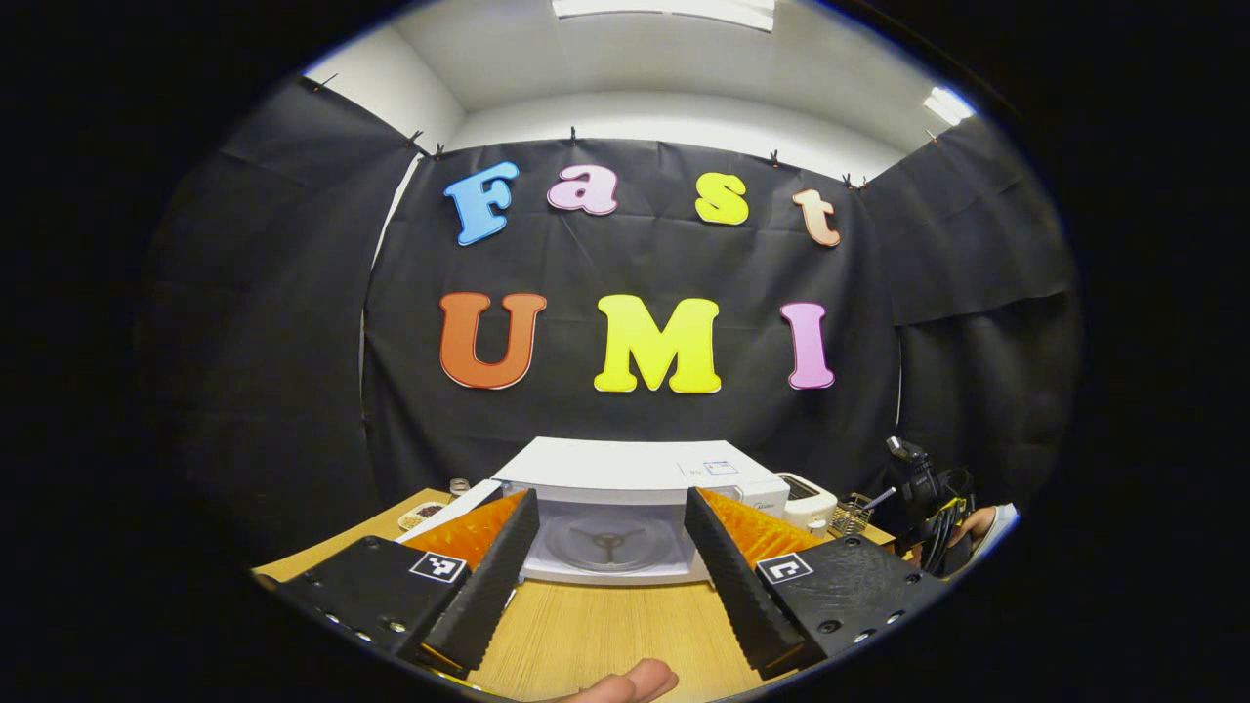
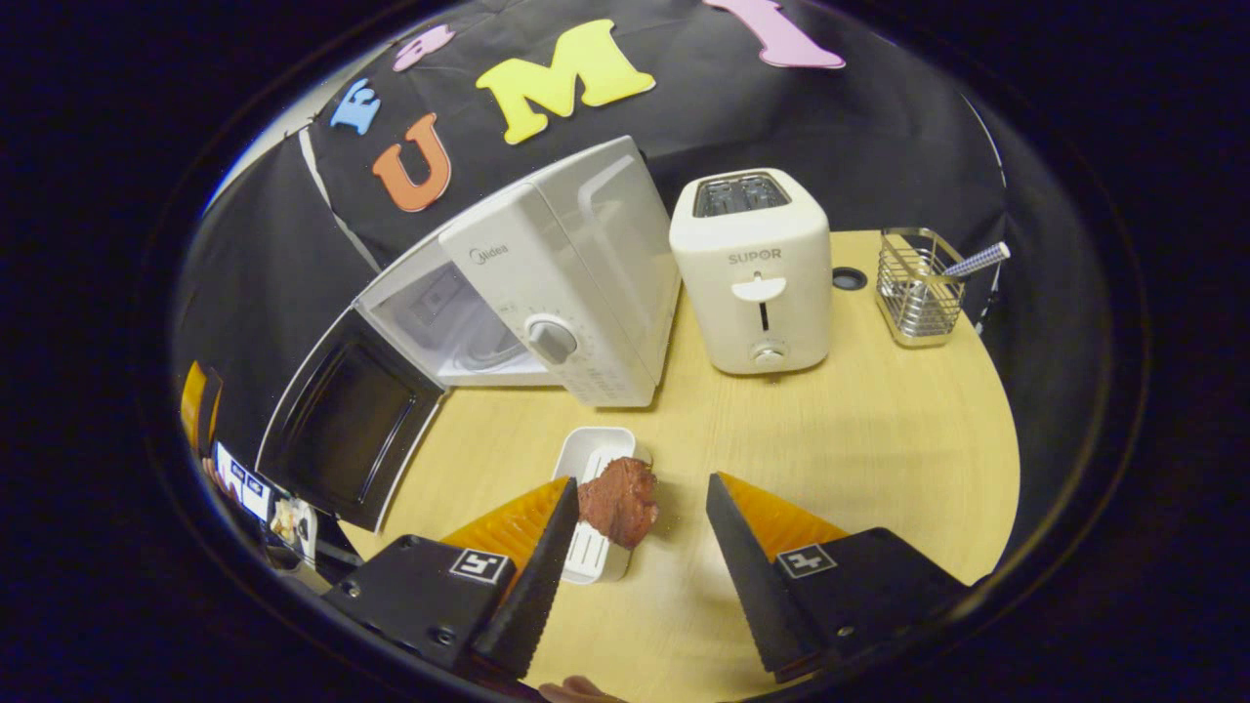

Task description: Open the microwave oven with the left hand, put the food in, and close the microwave oven.

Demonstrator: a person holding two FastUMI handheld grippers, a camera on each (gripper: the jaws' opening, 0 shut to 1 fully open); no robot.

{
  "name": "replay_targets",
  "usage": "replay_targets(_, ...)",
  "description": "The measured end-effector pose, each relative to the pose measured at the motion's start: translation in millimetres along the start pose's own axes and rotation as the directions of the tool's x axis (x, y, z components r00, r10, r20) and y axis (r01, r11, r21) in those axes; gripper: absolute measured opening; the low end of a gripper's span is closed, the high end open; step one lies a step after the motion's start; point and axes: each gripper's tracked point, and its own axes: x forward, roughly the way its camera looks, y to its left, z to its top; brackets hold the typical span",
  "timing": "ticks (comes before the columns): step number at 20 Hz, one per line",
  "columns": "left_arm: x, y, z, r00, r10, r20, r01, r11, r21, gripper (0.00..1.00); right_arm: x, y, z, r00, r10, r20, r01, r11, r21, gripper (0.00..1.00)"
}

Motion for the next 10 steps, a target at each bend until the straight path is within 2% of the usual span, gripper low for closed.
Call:
replay_targets(1, -0.1, 0.5, -2.4, 1.000, -0.002, -0.004, 0.002, 1.000, -0.005, 0.92, 3.2, 1.9, -1.3, 1.000, 0.015, -0.011, -0.015, 1.000, 0.010, 0.70)
replay_targets(2, -1.0, 1.9, -3.5, 1.000, 0.000, -0.006, 0.000, 1.000, -0.006, 0.92, 5.9, 5.3, -6.3, 0.999, 0.028, -0.032, -0.027, 0.999, 0.019, 0.80)
replay_targets(4, -0.8, 6.6, -3.5, 1.000, 0.012, 0.003, -0.012, 1.000, 0.001, 0.92, 12.6, 4.2, -8.6, 0.998, 0.035, -0.054, -0.033, 0.999, 0.041, 0.73)
replay_targets(6, -0.4, 13.9, -9.3, 0.999, 0.034, -0.006, -0.034, 0.999, 0.005, 0.92, 21.6, 9.1, -15.4, 0.993, 0.074, -0.087, -0.067, 0.995, 0.080, 0.61)
replay_targets(9, -1.5, 17.4, -17.1, 0.999, 0.038, -0.031, -0.039, 0.999, -0.005, 0.92, 16.1, 16.2, -18.0, 0.984, 0.146, -0.100, -0.129, 0.979, 0.158, 0.23)
replay_targets(10, -2.8, 20.6, -16.5, 0.999, 0.042, -0.031, -0.043, 0.999, -0.008, 0.93, 18.7, 19.5, -17.5, 0.983, 0.161, -0.091, -0.145, 0.976, 0.161, 0.19)
